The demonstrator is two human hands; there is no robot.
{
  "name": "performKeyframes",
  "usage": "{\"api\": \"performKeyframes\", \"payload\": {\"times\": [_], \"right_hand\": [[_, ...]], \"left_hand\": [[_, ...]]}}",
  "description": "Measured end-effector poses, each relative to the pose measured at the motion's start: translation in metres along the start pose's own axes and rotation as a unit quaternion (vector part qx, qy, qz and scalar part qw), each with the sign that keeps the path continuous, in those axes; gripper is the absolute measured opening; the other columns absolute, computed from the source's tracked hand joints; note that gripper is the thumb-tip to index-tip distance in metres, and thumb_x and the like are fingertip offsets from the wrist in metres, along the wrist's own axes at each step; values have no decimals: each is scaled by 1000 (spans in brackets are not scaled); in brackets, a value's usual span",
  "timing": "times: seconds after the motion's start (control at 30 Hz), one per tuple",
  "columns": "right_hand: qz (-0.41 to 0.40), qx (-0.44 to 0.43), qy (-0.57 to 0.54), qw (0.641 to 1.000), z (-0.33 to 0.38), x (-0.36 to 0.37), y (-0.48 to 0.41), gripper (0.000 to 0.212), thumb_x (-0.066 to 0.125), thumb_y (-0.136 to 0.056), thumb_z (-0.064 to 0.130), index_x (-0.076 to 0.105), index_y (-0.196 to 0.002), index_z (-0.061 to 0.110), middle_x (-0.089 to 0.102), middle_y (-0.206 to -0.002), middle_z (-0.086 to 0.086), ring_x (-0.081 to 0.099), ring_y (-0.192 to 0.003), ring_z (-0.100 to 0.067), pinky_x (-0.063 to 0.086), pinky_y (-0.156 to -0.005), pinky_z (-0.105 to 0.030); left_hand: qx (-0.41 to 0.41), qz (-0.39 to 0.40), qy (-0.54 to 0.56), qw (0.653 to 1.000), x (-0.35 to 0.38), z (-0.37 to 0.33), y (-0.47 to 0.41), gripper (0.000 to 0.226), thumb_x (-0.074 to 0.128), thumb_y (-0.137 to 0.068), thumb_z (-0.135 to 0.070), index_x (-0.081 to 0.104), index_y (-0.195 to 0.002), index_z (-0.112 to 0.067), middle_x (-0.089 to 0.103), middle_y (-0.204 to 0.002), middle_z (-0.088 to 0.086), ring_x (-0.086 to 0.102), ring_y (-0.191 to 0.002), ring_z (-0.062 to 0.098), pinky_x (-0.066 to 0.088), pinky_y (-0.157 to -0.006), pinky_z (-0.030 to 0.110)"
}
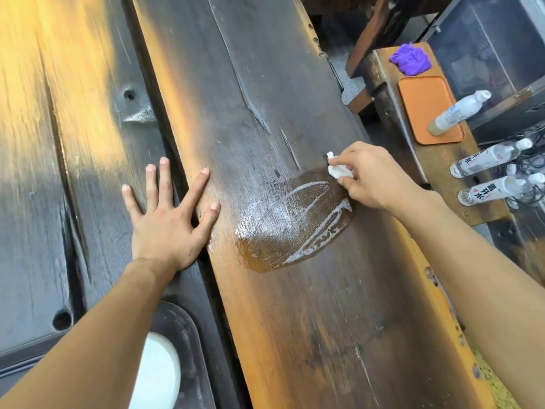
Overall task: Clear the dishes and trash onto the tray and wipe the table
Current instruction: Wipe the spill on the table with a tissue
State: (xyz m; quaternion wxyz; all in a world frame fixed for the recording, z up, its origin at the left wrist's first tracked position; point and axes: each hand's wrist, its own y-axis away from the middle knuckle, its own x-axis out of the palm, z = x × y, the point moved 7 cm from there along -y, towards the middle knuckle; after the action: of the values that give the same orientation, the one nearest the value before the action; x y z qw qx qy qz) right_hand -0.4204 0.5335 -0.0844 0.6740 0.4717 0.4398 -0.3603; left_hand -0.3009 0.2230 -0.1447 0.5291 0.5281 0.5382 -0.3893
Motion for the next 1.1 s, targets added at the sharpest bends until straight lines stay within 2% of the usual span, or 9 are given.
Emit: {"api": "performKeyframes", "payload": {"times": [0.13,0.27,0.4,0.47,0.6,0.8,0.87,1.0,1.1], "right_hand": [[-47,77,-173,981,-18,-14,0,7,71,-84,21,73,-89,27,70,-84,3,63,-76,-7,49,-81,-18],[-68,134,-361,921,-45,-14,-2,9,72,-80,25,70,-87,30,73,-78,1,71,-79,-19,56,-88,-44],[-106,119,-224,961,-48,-13,-5,16,66,-88,27,76,-98,32,73,-88,6,68,-90,-14,49,-88,-27],[-119,82,-150,978,-40,-12,-8,20,64,-90,24,76,-106,27,72,-102,0,66,-96,-20,48,-95,-30],[-86,27,-115,989,-12,-1,-2,20,66,-90,23,76,-107,21,70,-105,-3,64,-94,-25,48,-94,-33],[-13,-151,-120,981,66,27,43,22,64,-91,24,76,-109,20,66,-97,3,61,-85,-15,49,-84,-28],[-26,-123,-169,978,58,18,37,19,66,-89,24,77,-105,23,68,-92,5,60,-80,-9,47,-79,-24],[-159,68,-226,959,-16,-25,2,21,63,-86,22,77,-101,28,70,-88,7,66,-88,-12,47,-85,-24],[-122,114,-161,973,-33,-11,-12,24,61,-88,22,76,-107,22,73,-104,-5,64,-105,-25,45,-99,-29]], "left_hand": [[1,-2,-2,1000,0,0,0,62,13,-96,-73,2,-155,-57,-7,-170,12,-10,-157,29,-4,-119,67],[-2,-1,-5,1000,0,0,0,62,13,-96,-74,2,-155,-57,-7,-170,12,-11,-157,29,-5,-119,66],[-1,-3,-3,1000,0,0,0,62,14,-96,-73,4,-155,-57,-6,-170,12,-10,-157,29,-4,-119,66],[-3,-3,-3,1000,-1,0,0,62,13,-96,-74,3,-155,-57,-6,-170,12,-10,-157,28,-4,-119,66],[-5,6,-9,1000,0,0,0,63,12,-95,-74,1,-155,-58,-8,-170,11,-11,-157,28,-5,-119,66],[-5,6,-5,1000,-1,0,0,62,14,-96,-74,2,-155,-58,-8,-170,11,-11,-157,28,-6,-119,66],[-5,5,-9,1000,-2,0,0,62,14,-96,-73,1,-155,-58,-8,-170,12,-11,-157,28,-5,-119,66],[-6,6,-9,1000,-1,0,-1,62,13,-96,-74,1,-155,-57,-8,-170,12,-12,-157,28,-6,-120,65],[-5,5,-6,1000,-1,-1,-1,62,14,-96,-73,1,-155,-57,-8,-170,12,-12,-157,28,-6,-120,66]]}}
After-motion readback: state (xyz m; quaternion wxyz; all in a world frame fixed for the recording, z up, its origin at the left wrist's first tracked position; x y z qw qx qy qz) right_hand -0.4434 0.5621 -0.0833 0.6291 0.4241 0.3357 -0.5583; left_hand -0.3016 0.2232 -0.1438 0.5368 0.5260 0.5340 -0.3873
